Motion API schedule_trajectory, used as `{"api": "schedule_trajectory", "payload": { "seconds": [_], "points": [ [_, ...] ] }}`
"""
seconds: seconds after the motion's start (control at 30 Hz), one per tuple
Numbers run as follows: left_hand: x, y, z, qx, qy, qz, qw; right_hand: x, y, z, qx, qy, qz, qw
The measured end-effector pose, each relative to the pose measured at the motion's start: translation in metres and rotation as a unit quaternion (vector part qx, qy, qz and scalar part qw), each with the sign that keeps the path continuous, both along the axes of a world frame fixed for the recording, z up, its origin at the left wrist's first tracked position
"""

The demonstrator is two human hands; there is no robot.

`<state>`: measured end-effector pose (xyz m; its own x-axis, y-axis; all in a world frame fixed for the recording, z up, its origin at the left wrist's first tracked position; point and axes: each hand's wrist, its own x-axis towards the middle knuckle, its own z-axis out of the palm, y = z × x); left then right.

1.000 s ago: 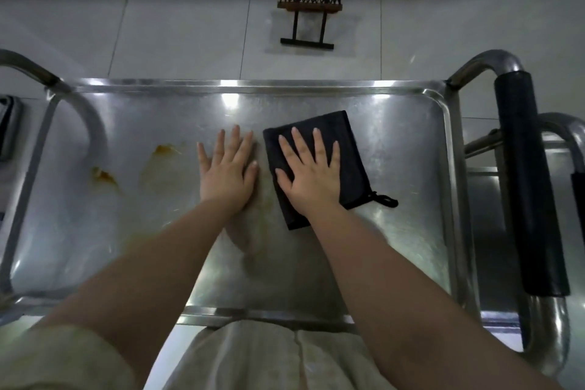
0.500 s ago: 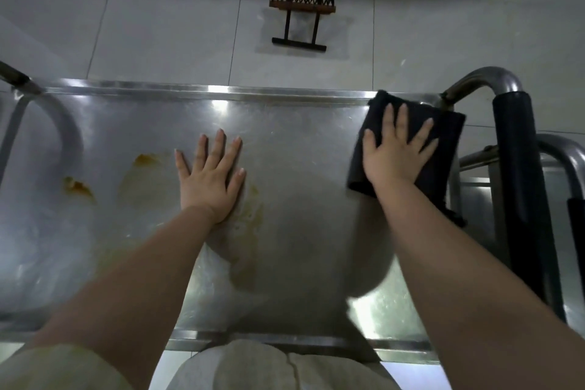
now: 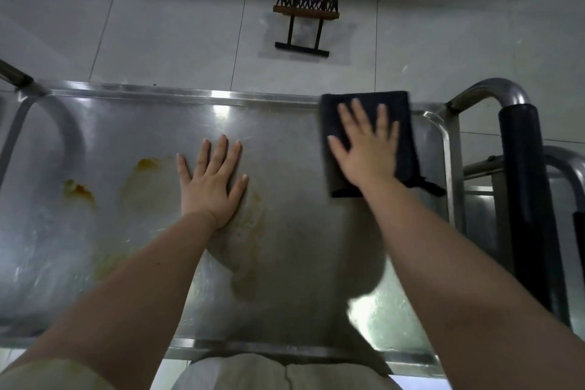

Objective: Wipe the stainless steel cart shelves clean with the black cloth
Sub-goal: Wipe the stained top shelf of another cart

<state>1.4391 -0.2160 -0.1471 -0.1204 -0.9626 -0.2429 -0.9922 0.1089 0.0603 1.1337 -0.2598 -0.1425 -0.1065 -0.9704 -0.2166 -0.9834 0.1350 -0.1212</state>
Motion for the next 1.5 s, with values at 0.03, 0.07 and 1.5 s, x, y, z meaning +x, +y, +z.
{"api": "schedule_trajectory", "payload": {
  "seconds": [0.03,0.07,1.5],
  "points": [
    [0.0,0.0,0.0,0.001,-0.001,-0.001,1.0,-0.028,0.006,0.001,0.0,0.009,-0.035,0.999],
    [0.0,0.0,0.001,0.002,-0.002,-0.002,1.0,-0.051,0.012,0.003,0.004,0.019,-0.065,0.998],
    [0.006,-0.003,-0.012,-0.013,0.042,-0.019,0.999,0.103,-0.004,-0.004,0.015,0.017,-0.033,0.999]
  ]
}}
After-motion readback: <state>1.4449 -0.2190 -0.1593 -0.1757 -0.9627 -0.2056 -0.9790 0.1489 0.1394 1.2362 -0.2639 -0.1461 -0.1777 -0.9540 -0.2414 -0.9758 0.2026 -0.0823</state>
